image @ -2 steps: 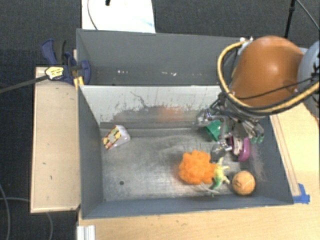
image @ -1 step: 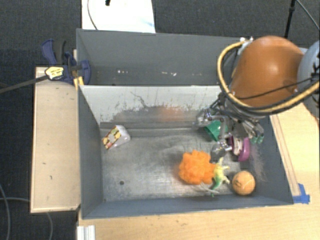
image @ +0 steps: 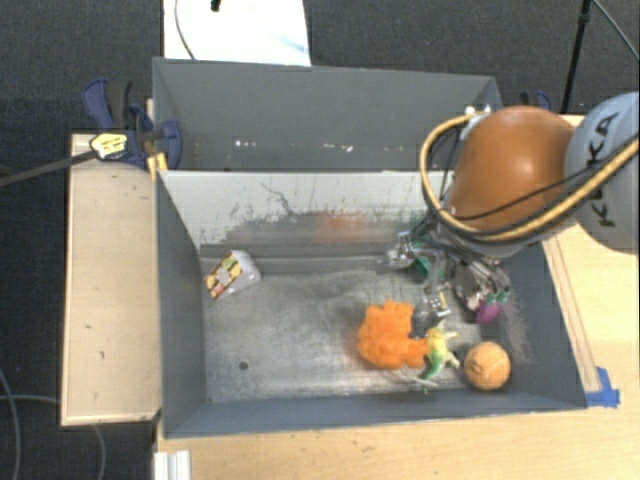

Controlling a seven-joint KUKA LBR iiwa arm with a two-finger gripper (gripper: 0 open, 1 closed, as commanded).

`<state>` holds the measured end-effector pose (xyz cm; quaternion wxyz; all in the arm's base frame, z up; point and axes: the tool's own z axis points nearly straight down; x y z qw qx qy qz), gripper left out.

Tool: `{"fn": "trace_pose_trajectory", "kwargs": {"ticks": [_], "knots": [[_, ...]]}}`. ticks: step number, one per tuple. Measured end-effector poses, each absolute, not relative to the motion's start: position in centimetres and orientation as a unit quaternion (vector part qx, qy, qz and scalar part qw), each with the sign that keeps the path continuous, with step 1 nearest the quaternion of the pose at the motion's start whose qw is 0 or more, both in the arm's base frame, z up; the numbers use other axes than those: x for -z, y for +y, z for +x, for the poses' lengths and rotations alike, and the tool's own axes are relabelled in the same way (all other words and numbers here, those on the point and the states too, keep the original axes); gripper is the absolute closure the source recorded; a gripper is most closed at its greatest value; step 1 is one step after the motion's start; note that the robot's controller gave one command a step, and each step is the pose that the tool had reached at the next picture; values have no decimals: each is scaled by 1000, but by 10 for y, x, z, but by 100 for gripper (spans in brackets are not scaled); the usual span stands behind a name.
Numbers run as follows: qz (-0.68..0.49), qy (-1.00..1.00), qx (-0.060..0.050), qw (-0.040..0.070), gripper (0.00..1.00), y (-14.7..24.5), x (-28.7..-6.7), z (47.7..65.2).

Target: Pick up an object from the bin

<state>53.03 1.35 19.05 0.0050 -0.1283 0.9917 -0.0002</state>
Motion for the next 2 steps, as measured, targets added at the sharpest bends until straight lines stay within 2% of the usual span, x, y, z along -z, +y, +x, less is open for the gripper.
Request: {"fn": "trace_pose_trajectory", "kwargs": {"ticks": [1,2], "knots": [[-133,991,-1,0,0,-33,-165,506],[-133,991,3,5,0,-16,-124,548]]}}
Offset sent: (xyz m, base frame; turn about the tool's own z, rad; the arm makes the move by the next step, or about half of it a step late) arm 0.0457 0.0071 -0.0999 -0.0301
